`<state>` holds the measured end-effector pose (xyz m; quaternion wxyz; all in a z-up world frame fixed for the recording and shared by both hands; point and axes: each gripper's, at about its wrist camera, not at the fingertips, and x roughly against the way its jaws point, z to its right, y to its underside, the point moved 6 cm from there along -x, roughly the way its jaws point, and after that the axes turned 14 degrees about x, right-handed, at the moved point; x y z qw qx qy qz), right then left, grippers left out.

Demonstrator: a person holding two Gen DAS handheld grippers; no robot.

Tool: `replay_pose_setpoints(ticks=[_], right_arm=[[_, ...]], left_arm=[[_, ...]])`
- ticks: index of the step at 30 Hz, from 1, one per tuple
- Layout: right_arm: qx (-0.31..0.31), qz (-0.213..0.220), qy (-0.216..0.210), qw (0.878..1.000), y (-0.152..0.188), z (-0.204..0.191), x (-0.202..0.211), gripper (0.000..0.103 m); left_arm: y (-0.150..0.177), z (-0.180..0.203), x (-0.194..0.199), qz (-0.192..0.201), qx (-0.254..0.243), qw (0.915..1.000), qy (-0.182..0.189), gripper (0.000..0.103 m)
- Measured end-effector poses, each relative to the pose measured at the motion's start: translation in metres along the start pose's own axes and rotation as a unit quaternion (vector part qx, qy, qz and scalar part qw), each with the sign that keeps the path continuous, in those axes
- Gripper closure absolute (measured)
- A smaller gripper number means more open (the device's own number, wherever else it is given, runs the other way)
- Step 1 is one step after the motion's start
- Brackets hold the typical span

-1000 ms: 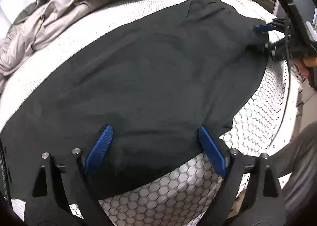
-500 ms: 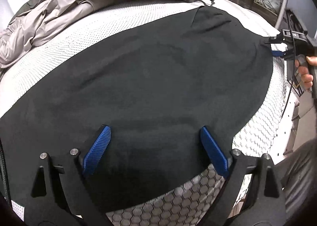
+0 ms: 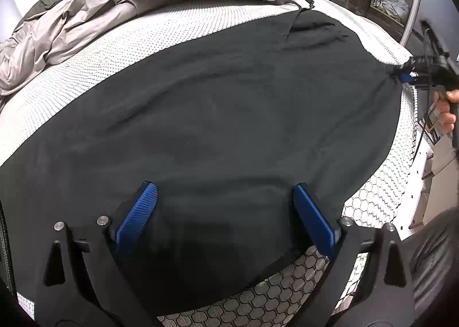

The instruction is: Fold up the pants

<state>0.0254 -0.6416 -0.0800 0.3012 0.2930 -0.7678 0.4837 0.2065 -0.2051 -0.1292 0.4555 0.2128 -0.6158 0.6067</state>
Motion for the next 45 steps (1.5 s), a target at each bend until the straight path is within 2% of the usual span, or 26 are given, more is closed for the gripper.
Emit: replay_pose_setpoints(ticks=[1,2,4,6,9,12,15,21,23,25,28,30,31,33,34,36,37,39,40,41,43,45], right_arm=[[0.0,0.012,0.0,1.0,-0.002,0.0,0.01,0.063],[0.005,0.042,0.012,0.999,-0.007,-0.002,0.026,0.055],[0.009,0.086,0.021,0.996,-0.016,-0.007,0.042,0.054],[0.014,0.116,0.003,0.993,-0.026,-0.022,0.052,0.054],[0.029,0.137,0.001,0.99,-0.04,-0.04,0.049,0.046],[0.038,0.132,0.004,0.991,-0.053,-0.044,0.035,0.044],[0.043,0.11,0.021,0.993,-0.074,-0.051,0.0,0.044],[0.082,0.077,0.037,0.993,-0.098,-0.09,-0.036,0.041],[0.109,0.051,0.065,0.991,-0.112,-0.095,-0.047,0.032],[0.139,0.025,0.068,0.988,-0.126,-0.096,-0.056,0.026],[0.199,-0.016,0.092,0.976,-0.137,-0.09,-0.076,0.025],[0.223,-0.044,0.078,0.971,-0.137,-0.094,-0.099,0.025],[0.225,-0.049,0.067,0.971,-0.136,-0.095,-0.107,0.027],[0.225,-0.044,0.048,0.972,-0.136,-0.097,-0.109,0.055],[0.227,-0.037,0.031,0.973,-0.137,-0.101,-0.107,0.056],[0.231,-0.009,0.036,0.972,-0.144,-0.105,-0.098,0.06],[0.22,-0.011,0.035,0.975,-0.147,-0.101,-0.102,0.059],[0.195,-0.045,0.046,0.979,-0.148,-0.088,-0.122,0.055],[0.189,-0.073,0.06,0.977,-0.145,-0.081,-0.137,0.041],[0.186,-0.082,0.069,0.977,-0.144,-0.079,-0.141,0.036],[0.178,-0.06,0.07,0.98,-0.145,-0.081,-0.129,0.036],[0.184,-0.021,0.088,0.979,-0.14,-0.086,-0.097,0.036]], left_arm=[[-0.002,0.0,0.001,0.004,0.004,1.0,0.004,0.008],[-0.005,0.0,0.001,0.007,0.009,0.9999,0.009,0.008],[-0.01,-0.002,0.0,0.012,0.018,0.9997,0.012,0.008],[-0.014,-0.006,-0.004,0.015,0.035,0.9992,0.011,0.008],[-0.017,-0.01,-0.008,0.009,0.06,0.998,0.017,0.008],[-0.013,-0.009,-0.009,0.011,0.053,0.9985,0.008,0.008],[-0.011,-0.009,-0.011,0.01,0.045,0.9989,0.004,0.007],[-0.017,-0.012,-0.019,-0.011,0.041,0.9988,0.024,0.002],[-0.016,-0.012,-0.019,-0.011,0.038,0.9989,0.027,0.002],[-0.016,-0.011,-0.019,-0.009,0.033,0.9991,0.026,0.002],[-0.015,-0.011,-0.019,-0.007,0.031,0.9991,0.027,0.002],[-0.015,-0.011,-0.02,-0.006,0.031,0.9992,0.026,0.002],[-0.014,-0.011,-0.02,-0.006,0.031,0.9991,0.026,0.001],[-0.014,-0.011,-0.021,-0.006,0.032,0.9991,0.026,0.001],[-0.013,-0.012,-0.02,-0.005,0.031,0.9992,0.026,0.001],[-0.014,-0.011,-0.021,-0.005,0.03,0.9992,0.026,0.001],[-0.013,-0.011,-0.021,-0.006,0.029,0.9992,0.026,0.001],[-0.014,-0.01,-0.022,-0.008,0.026,0.9993,0.025,0.001],[-0.014,-0.01,-0.022,-0.01,0.026,0.9993,0.025,0.001],[-0.014,-0.01,-0.022,-0.011,0.026,0.9993,0.025,0.001],[-0.015,-0.009,-0.02,-0.017,0.021,0.9994,0.023,0.001],[-0.015,-0.007,-0.016,-0.024,0.007,0.9995,0.021,0.002]])
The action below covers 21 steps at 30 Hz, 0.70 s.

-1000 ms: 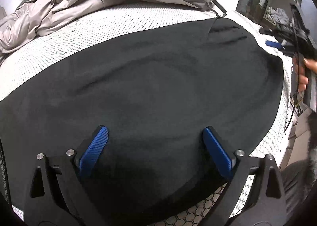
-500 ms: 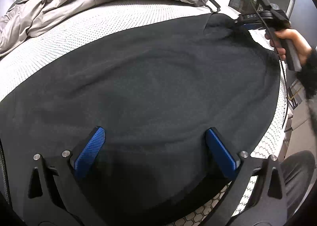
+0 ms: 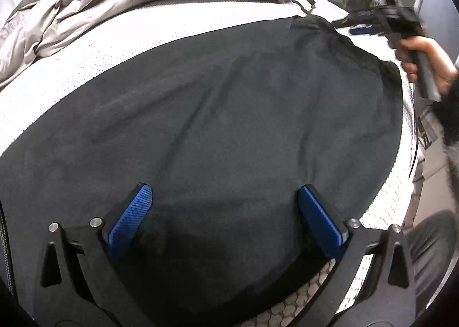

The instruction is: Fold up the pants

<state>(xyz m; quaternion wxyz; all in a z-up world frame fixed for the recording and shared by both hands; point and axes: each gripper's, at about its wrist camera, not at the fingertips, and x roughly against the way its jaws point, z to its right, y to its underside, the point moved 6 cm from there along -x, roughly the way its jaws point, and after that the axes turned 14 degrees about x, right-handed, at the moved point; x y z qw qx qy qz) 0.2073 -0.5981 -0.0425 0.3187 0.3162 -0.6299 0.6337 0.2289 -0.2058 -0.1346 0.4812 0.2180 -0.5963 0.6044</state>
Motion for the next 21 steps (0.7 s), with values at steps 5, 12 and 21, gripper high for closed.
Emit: replay_pose_setpoints(ticks=[5,12,21], right_arm=[[0.052,0.067,-0.013,0.996,0.039,-0.041,0.078,0.036],[0.132,0.019,-0.077,0.988,0.104,-0.129,0.05,0.036],[0.089,0.027,-0.047,0.995,0.128,-0.074,0.066,0.044]], left_arm=[[-0.014,0.012,0.02,0.038,0.006,0.9991,0.02,0.003],[0.0,0.014,-0.004,0.012,0.0,0.9999,0.005,0.003],[0.009,-0.021,0.023,0.022,0.025,0.999,-0.029,0.003]])
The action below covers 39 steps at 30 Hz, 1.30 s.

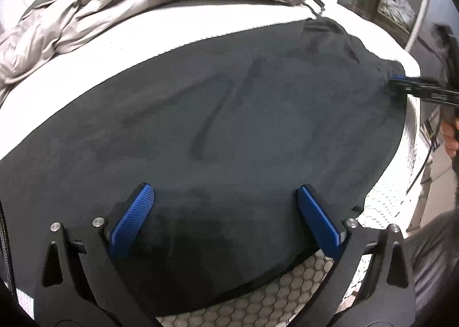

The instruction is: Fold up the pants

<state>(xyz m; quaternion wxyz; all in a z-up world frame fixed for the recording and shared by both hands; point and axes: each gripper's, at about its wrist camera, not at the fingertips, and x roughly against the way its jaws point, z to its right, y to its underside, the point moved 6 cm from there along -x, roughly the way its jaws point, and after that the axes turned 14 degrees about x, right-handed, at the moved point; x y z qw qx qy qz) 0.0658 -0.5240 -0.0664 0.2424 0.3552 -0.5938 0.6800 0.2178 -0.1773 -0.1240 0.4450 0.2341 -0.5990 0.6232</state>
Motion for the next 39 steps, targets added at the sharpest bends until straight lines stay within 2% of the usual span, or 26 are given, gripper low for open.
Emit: replay_pose_setpoints(ticks=[3,6,7,10,13,15,17,18,20,21,23,27,29,30,32,33,34,36,37,39], right_arm=[[-0.06,0.03,-0.037,0.997,0.003,0.02,0.024,0.042],[-0.106,0.025,0.008,0.994,0.017,0.053,0.041,0.042],[-0.118,0.02,0.006,0.993,0.021,0.057,0.044,0.042],[-0.162,0.013,-0.043,0.986,0.035,0.064,0.038,0.042],[-0.218,0.032,-0.124,0.967,0.037,0.063,0.019,0.042],[-0.258,0.054,-0.147,0.953,0.033,0.064,0.003,0.041],[-0.302,0.087,-0.145,0.938,0.025,0.073,-0.012,0.042],[-0.319,0.098,-0.137,0.932,0.022,0.076,-0.019,0.043],[-0.331,0.11,-0.101,0.931,0.016,0.08,-0.024,0.065],[-0.326,0.119,-0.087,0.934,0.012,0.079,-0.023,0.068],[-0.315,0.131,-0.075,0.937,0.001,0.077,-0.017,0.086],[-0.223,0.189,-0.072,0.954,-0.048,0.034,0.03,0.088],[-0.163,0.221,-0.094,0.957,-0.077,-0.008,0.055,0.088],[-0.122,0.234,-0.12,0.957,-0.095,-0.042,0.065,0.088],[-0.062,0.24,-0.154,0.956,-0.113,-0.093,0.071,0.088],[-0.019,0.233,-0.186,0.954,-0.122,-0.128,0.069,0.087],[0.011,0.22,-0.212,0.952,-0.127,-0.155,0.066,0.082],[0.081,0.161,-0.275,0.944,-0.126,-0.216,0.047,0.063],[0.121,0.12,-0.307,0.936,-0.119,-0.244,0.035,0.046],[0.17,0.081,-0.303,0.934,-0.107,-0.271,0.021,0.043]], left_arm=[[-0.003,-0.008,0.013,0.019,0.015,0.9997,-0.001,0.003],[-0.005,-0.009,0.021,0.029,0.023,0.9993,-0.006,0.003],[-0.005,-0.009,0.022,0.029,0.023,0.9993,-0.008,0.003],[-0.006,-0.004,0.02,0.028,0.021,0.9993,-0.009,0.003],[-0.005,0.006,0.015,0.022,0.017,0.9996,0.003,0.003],[-0.003,0.011,0.009,0.015,0.013,0.9998,0.004,0.003],[0.004,0.014,-0.002,-0.008,0.007,0.9999,-0.003,0.003],[0.009,0.016,-0.008,-0.017,0.003,0.9998,-0.011,0.003],[0.01,0.017,-0.009,-0.004,0.0,0.9999,-0.012,0.002],[0.011,0.017,-0.008,-0.004,0.0,0.9999,-0.01,0.002],[0.009,0.013,-0.002,-0.003,0.003,1.0,-0.005,0.002],[0.003,-0.01,0.021,0.023,0.028,0.9993,-0.011,0.002],[-0.002,-0.028,0.03,0.034,0.048,0.9981,-0.018,0.002],[-0.004,-0.039,0.034,0.038,0.061,0.9971,-0.025,0.002],[-0.008,-0.065,0.04,0.045,0.096,0.9936,-0.039,0.002],[-0.009,-0.082,0.045,0.048,0.119,0.9905,-0.048,0.002],[-0.009,-0.095,0.048,0.051,0.138,0.9877,-0.055,0.002],[-0.007,-0.126,0.056,0.058,0.176,0.98,-0.072,0.002],[-0.005,-0.141,0.061,0.064,0.194,0.9754,-0.082,0.003],[-0.004,-0.163,0.07,0.076,0.219,0.9687,-0.09,0.003]])
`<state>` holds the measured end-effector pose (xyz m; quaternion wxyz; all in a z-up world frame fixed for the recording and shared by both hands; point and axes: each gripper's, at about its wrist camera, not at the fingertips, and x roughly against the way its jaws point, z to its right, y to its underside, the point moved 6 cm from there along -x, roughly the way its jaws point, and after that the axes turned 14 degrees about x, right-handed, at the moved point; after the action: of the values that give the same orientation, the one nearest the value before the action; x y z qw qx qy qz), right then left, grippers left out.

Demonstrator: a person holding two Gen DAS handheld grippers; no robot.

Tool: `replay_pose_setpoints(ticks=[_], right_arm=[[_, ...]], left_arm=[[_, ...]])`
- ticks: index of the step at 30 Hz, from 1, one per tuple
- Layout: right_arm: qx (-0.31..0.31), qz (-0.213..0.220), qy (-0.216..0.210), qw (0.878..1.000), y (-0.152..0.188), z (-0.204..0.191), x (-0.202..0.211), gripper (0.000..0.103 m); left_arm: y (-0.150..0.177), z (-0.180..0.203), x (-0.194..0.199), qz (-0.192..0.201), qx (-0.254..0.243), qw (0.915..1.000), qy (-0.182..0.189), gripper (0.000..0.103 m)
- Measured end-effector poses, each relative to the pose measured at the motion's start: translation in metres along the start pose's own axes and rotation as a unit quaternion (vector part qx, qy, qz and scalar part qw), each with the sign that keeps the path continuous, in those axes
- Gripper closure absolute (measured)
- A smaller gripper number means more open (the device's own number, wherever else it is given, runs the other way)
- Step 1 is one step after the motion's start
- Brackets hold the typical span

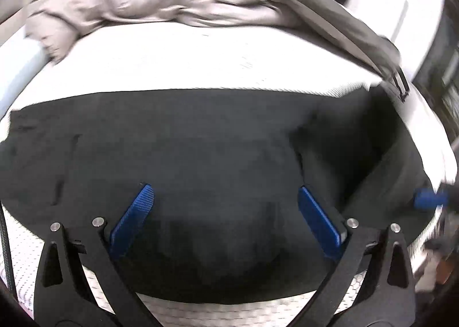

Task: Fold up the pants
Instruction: 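Grasp the elastic waistband of the folded pants with the left gripper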

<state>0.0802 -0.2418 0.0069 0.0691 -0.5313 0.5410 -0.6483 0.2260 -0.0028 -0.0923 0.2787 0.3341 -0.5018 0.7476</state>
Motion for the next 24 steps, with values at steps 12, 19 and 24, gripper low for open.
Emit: replay_pose_setpoints(ticks=[12,19,24], right_arm=[[-0.047,-0.042,0.172,0.983,0.047,0.086,0.011,0.031],[-0.044,-0.062,0.163,0.984,0.045,0.091,-0.014,0.031],[-0.037,-0.069,0.169,0.983,0.048,0.092,-0.02,0.031]], left_arm=[[0.035,0.046,-0.018,-0.13,-0.01,0.9724,0.194,0.039],[0.042,0.072,-0.038,-0.173,0.002,0.9606,0.217,0.047],[0.029,0.084,-0.06,-0.153,0.021,0.9697,0.189,0.071]])
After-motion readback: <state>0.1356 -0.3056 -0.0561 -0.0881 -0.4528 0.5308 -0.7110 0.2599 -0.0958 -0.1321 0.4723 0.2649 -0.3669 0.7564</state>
